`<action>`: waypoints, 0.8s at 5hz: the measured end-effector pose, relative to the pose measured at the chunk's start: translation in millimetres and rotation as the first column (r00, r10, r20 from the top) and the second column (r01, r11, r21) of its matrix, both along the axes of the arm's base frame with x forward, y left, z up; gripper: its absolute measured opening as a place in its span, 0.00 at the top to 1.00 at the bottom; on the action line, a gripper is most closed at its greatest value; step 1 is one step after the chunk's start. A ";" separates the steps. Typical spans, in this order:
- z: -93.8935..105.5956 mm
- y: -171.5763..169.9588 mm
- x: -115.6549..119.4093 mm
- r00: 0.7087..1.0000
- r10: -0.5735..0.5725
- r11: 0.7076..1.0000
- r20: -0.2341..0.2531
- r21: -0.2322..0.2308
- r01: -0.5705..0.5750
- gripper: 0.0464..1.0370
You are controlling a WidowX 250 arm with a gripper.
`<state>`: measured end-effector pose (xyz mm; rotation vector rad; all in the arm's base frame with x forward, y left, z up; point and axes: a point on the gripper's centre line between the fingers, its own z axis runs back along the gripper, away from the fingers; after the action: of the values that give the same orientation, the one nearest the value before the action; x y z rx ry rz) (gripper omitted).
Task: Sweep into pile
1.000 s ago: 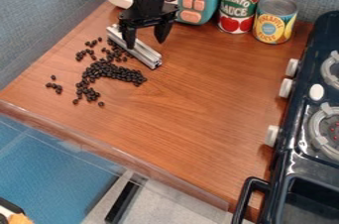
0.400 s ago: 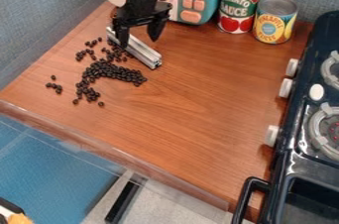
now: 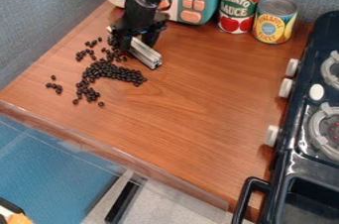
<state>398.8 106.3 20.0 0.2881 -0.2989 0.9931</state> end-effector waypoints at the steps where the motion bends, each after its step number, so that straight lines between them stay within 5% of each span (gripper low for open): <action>1: -2.5 2.1 -2.4 1.000 0.014 1.000 0.008 0.011 -0.014 0.65; 4: -1.5 -0.3 5.9 0.996 0.070 0.998 0.061 -0.015 -0.069 0.66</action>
<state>404.7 105.9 18.6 0.2581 -0.3399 1.0731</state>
